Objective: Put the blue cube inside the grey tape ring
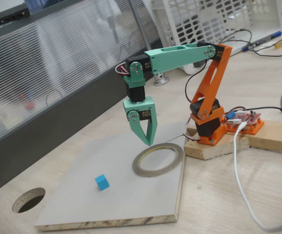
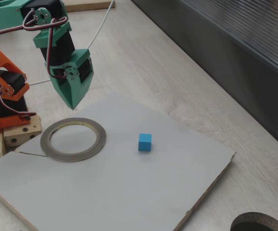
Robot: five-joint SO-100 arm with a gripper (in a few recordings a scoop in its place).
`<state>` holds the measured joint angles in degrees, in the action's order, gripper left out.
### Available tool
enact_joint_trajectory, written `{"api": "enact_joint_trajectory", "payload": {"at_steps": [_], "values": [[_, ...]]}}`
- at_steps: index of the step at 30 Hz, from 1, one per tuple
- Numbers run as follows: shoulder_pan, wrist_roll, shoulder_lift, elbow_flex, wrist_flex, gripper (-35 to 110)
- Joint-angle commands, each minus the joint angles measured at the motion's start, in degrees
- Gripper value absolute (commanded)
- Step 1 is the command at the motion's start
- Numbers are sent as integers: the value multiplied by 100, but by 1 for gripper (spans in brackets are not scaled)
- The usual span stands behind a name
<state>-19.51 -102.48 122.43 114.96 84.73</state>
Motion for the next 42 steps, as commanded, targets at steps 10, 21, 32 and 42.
{"api": "enact_joint_trajectory", "payload": {"at_steps": [10,21,32,42], "values": [[-88,-97,-1538,-510,-9,0],[457,-105,-4922,-4975,70,0],[905,-79,-5291,-5388,70,0],[888,-105,-5309,-5388,79,1]]}}
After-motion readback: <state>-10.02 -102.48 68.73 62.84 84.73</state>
